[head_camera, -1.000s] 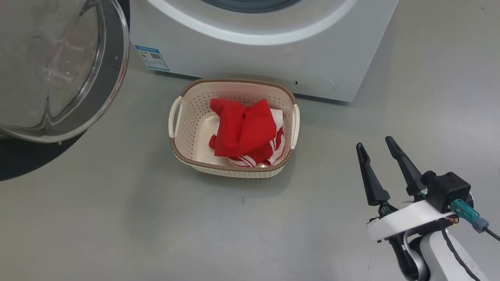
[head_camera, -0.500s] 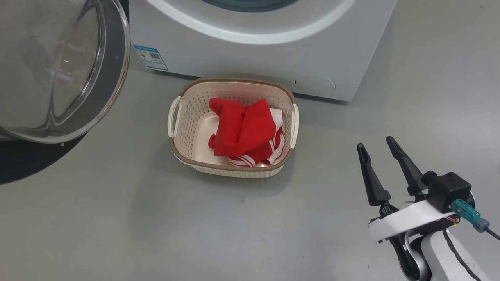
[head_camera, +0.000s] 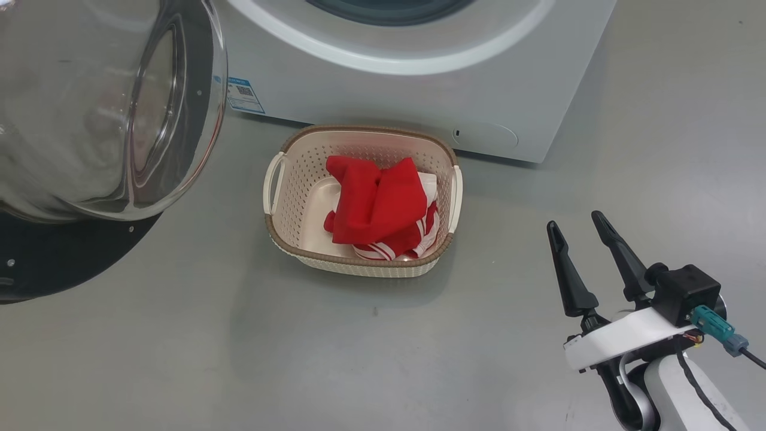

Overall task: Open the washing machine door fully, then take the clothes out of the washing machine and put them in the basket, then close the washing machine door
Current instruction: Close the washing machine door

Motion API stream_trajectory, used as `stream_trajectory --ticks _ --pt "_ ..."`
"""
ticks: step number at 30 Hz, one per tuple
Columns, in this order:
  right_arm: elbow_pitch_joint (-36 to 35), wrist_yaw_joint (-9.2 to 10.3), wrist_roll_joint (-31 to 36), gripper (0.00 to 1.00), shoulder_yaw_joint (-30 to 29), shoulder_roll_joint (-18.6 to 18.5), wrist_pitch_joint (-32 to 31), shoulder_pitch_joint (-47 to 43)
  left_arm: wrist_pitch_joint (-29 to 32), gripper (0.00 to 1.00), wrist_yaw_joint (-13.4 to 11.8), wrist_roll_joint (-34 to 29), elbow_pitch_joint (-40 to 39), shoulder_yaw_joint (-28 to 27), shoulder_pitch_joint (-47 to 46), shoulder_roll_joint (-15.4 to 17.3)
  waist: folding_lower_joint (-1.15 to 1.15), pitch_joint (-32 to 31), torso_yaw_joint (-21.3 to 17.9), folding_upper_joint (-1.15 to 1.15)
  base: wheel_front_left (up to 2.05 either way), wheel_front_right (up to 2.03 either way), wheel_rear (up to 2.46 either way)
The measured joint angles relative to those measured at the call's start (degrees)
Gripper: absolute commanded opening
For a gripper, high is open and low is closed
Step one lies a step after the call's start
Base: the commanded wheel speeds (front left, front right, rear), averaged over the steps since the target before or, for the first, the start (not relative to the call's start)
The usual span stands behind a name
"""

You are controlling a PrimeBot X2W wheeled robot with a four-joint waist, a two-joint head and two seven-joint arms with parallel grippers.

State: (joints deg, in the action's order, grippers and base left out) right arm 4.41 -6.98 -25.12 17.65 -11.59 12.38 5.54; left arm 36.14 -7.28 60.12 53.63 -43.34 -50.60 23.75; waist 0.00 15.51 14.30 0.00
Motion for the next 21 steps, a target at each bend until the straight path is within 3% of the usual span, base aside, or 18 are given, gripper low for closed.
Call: stream_trajectory --ticks 6,21 --pt "0.5 0.0 -0.1 1.0 -0.1 0.1 0.0 0.0 3.3 0.0 0.7 -0.1 0.3 1.4 0.1 -0.8 0.0 -0.9 0.5 0.0 0.0 0.0 0.0" --pt "1.7 0.01 -0.5 1.0 0.5 1.0 0.4 -0.2 13.3 0.0 6.7 0.2 0.6 5.6 2.5 -5.2 0.0 -4.2 2.3 0.0 0.0 0.0 0.0"
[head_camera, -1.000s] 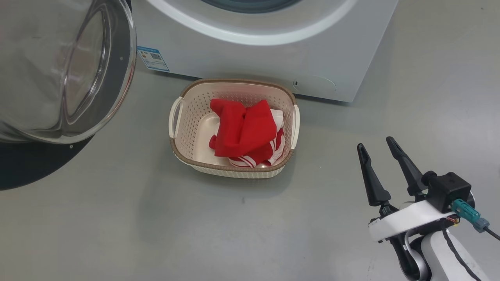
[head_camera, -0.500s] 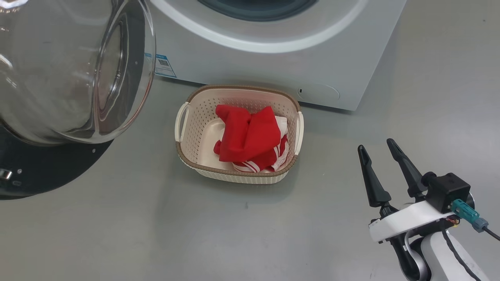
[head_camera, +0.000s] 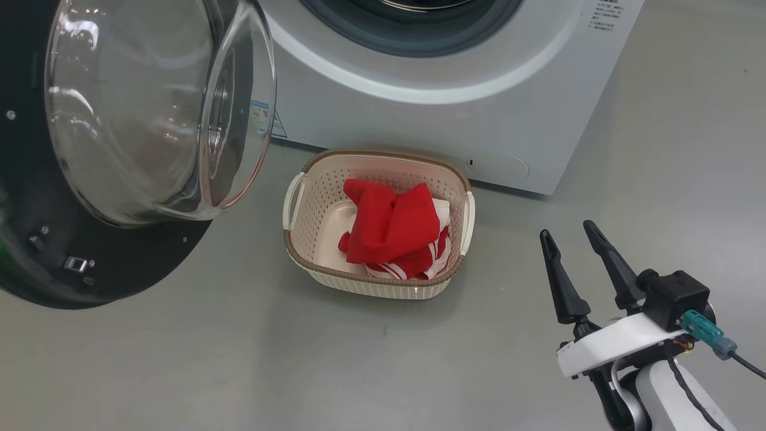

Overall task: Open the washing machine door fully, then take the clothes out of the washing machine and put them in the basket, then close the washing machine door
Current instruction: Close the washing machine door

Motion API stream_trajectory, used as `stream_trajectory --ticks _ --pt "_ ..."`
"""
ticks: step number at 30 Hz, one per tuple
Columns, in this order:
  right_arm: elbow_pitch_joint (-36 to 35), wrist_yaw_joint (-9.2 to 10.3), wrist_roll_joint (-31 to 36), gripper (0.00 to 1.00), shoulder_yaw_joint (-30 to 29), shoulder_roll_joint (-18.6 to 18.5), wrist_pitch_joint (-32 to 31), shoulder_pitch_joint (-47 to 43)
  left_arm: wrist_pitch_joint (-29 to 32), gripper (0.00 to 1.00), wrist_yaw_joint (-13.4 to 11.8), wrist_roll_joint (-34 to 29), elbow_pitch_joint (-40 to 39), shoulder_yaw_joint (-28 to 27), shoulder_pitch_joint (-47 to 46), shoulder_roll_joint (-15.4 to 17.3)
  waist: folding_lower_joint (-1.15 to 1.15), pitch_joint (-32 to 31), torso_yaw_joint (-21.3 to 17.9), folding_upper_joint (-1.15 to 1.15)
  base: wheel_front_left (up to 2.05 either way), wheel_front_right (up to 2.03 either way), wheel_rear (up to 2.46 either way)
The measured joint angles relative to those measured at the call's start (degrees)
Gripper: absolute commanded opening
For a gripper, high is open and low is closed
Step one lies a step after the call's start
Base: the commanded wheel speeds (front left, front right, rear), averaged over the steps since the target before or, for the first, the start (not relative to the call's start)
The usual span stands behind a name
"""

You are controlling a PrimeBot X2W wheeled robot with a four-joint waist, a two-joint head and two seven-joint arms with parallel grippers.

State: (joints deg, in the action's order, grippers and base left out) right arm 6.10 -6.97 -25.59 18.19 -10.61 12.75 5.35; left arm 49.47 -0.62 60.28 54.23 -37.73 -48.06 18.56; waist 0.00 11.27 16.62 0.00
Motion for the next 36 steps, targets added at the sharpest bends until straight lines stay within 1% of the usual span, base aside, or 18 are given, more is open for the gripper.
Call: stream_trajectory --ticks 6,10,17,24,30,36 --pt "0.6 0.0 -0.1 1.0 0.4 0.4 0.2 -0.3 5.2 0.0 2.7 1.3 -0.7 1.5 0.9 -1.6 0.0 -1.5 0.3 0.0 0.0 0.0 0.0" --pt "1.0 0.0 -0.1 1.0 0.6 1.0 0.2 -1.0 8.3 0.0 3.8 1.7 -1.0 2.6 1.8 -2.7 0.0 -2.5 0.4 0.0 0.0 0.0 0.0" --pt "1.2 0.0 -0.1 1.0 0.9 1.5 0.3 -1.2 13.5 0.0 4.7 2.7 -2.6 3.0 3.6 -3.5 0.0 -3.7 0.3 0.0 0.0 0.0 0.0" --pt "1.2 0.03 -0.1 1.0 0.5 1.6 0.7 -1.2 18.1 0.0 5.6 5.0 -5.7 4.0 4.9 -6.4 0.0 -4.0 0.4 0.0 0.0 0.0 0.0" --pt "1.2 0.03 -0.2 1.0 0.3 1.8 0.7 -1.2 20.4 0.0 6.1 5.5 -8.6 5.1 6.1 -8.7 0.0 -4.3 0.7 0.0 0.0 0.0 0.0" --pt "1.2 0.04 -0.2 1.0 0.3 1.8 0.7 -1.2 20.6 0.0 6.5 5.5 -12.1 5.8 7.6 -9.3 0.0 -4.3 1.0 0.0 0.0 0.0 0.0"
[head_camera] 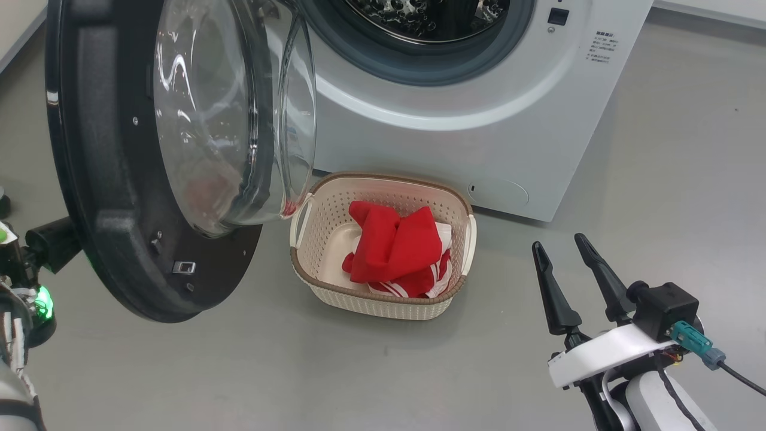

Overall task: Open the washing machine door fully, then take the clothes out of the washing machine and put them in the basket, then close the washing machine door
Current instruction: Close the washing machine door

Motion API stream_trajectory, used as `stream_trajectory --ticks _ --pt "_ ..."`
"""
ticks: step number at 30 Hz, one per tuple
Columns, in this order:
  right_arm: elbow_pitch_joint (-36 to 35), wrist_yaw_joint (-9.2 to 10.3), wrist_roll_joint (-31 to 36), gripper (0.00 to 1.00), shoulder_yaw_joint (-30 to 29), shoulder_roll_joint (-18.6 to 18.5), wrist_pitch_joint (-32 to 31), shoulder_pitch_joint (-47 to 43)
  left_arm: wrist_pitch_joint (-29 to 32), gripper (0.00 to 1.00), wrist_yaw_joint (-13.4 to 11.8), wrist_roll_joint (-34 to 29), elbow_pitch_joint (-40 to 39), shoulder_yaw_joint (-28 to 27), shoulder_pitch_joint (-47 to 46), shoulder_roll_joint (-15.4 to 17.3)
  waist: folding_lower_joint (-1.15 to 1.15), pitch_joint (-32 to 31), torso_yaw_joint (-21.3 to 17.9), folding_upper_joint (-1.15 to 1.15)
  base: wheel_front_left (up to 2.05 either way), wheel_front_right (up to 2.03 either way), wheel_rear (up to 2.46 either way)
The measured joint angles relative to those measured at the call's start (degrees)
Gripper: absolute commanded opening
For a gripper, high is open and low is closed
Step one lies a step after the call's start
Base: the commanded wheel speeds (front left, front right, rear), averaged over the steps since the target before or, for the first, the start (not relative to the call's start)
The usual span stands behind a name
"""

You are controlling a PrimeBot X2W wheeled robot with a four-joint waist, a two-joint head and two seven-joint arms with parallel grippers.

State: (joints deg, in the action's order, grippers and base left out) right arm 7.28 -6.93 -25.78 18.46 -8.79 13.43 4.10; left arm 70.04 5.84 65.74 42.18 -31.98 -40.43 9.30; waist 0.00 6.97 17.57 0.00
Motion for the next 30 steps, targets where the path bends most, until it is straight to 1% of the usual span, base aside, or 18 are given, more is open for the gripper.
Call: stream_trajectory --ticks 6,8,11,14,17,22,25,30 --pt "0.2 0.0 0.0 1.0 -0.1 0.1 0.0 0.0 -2.9 0.0 0.5 -0.8 -4.2 0.0 1.4 -0.2 0.0 -0.2 0.2 0.0 0.0 0.0 0.0" --pt "0.5 0.0 0.0 1.0 -0.3 0.1 0.1 0.0 -5.9 0.0 0.6 -3.0 -6.0 0.4 2.5 0.2 0.0 -0.4 0.3 0.0 0.0 0.0 0.0" --pt "0.5 0.01 -0.3 1.0 -0.6 0.2 0.1 -0.4 -9.7 0.0 1.1 -7.7 -9.0 2.1 5.2 1.9 0.0 -1.0 0.4 0.0 0.0 0.0 0.0" --pt "0.6 0.01 -0.4 1.0 -0.8 0.3 0.4 -1.0 -12.9 0.0 1.1 -10.6 -11.6 3.1 8.1 3.0 0.0 -1.4 0.6 0.0 0.0 0.0 0.0" --pt "0.6 0.01 -0.4 1.0 -0.7 0.6 0.5 -1.1 -16.5 0.0 1.1 -12.8 -15.0 4.9 10.1 3.0 0.0 -1.8 0.8 0.0 0.0 0.0 0.0" --pt "0.6 0.01 -0.4 1.0 -0.6 1.0 0.5 -1.1 -22.9 0.0 1.1 -15.3 -23.6 9.1 13.3 3.7 0.0 -2.0 0.8 0.0 0.0 0.0 0.0" --pt "0.6 0.01 -0.4 1.0 -0.6 1.1 0.5 -1.1 -28.1 0.0 1.1 -17.5 -27.1 10.3 16.5 4.0 0.0 -2.1 0.9 0.0 0.0 0.0 0.0" --pt "0.7 0.01 -0.4 1.0 -0.7 1.2 0.5 -1.2 -36.3 0.0 1.1 -21.4 -32.2 14.7 22.6 5.3 0.0 -2.4 1.0 0.0 0.0 0.0 0.0"
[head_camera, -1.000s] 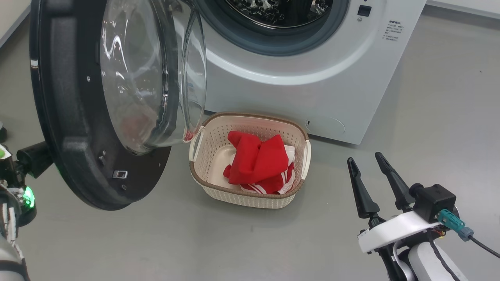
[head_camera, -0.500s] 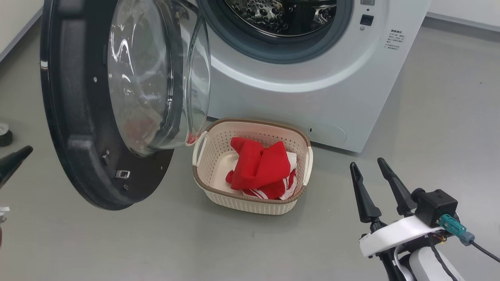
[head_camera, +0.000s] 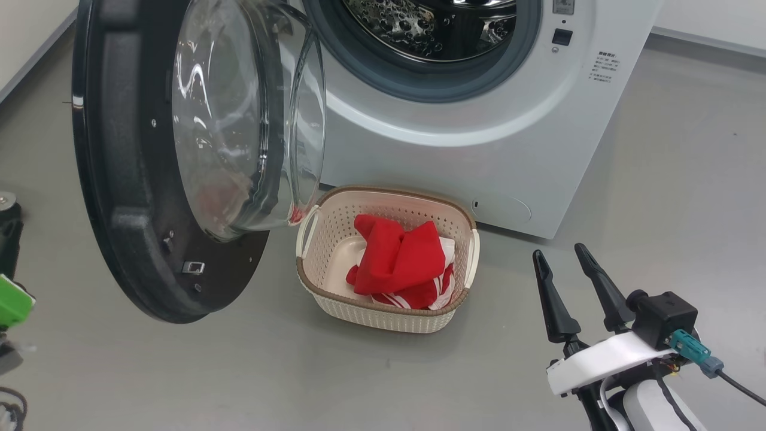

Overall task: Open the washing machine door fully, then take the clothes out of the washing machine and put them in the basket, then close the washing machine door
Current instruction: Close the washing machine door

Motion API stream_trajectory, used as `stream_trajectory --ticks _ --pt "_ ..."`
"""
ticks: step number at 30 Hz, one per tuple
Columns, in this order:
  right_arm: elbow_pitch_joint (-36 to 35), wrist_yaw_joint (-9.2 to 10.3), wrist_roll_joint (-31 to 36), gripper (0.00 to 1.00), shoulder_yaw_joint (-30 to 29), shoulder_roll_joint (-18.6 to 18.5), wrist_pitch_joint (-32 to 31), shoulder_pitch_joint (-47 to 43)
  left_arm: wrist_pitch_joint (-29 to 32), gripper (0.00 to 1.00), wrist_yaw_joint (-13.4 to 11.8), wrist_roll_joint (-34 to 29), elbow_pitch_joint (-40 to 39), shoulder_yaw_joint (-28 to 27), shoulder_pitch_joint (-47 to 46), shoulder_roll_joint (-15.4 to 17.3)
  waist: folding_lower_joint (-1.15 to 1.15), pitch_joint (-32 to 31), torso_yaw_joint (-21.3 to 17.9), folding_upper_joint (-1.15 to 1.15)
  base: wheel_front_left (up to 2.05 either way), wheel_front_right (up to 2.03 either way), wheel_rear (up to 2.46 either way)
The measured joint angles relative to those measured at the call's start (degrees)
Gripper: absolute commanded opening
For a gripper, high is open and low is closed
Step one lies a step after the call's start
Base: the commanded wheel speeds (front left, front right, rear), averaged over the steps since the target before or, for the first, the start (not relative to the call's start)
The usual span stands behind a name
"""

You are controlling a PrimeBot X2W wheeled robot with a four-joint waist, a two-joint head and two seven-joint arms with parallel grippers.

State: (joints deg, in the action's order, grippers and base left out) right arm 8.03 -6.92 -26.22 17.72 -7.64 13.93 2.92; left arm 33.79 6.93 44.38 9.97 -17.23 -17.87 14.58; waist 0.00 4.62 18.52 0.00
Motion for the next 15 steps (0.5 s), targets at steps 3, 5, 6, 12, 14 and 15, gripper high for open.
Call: stream_trajectory --ticks 3,5,6,12,14,15 --pt "0.1 0.0 0.0 1.0 0.0 0.0 0.0 0.0 -4.6 0.0 0.0 -1.0 -1.7 2.0 3.1 0.0 0.0 -0.2 0.0 0.0 0.0 0.0 0.0" --pt "0.1 0.0 0.0 1.0 0.0 0.1 0.0 -0.1 -7.3 0.0 0.0 -2.0 -2.4 3.3 5.1 0.0 0.0 -0.3 0.0 0.0 0.0 0.0 0.0" --pt "0.1 0.0 0.0 1.0 0.0 0.1 0.0 -0.1 -8.6 0.0 0.0 -2.9 -2.8 4.3 6.2 0.1 0.0 -0.3 0.1 0.0 0.0 0.0 0.0" --pt "0.1 0.0 0.0 1.0 -0.1 0.3 0.0 -0.8 -17.5 0.0 0.0 -7.0 -3.5 7.3 11.6 0.5 0.0 -0.4 0.2 0.0 0.0 0.0 0.0" --pt "0.1 0.0 0.0 1.0 -0.1 0.3 0.0 -1.0 -20.7 0.0 0.0 -8.3 -3.8 7.6 12.6 0.7 0.0 -0.4 0.2 0.0 0.0 0.0 0.0" --pt "0.1 0.0 0.0 1.0 -0.1 0.3 0.0 -1.1 -22.1 0.0 0.0 -8.8 -3.9 7.8 13.0 0.8 0.0 -0.5 0.2 0.0 0.0 0.0 0.0"
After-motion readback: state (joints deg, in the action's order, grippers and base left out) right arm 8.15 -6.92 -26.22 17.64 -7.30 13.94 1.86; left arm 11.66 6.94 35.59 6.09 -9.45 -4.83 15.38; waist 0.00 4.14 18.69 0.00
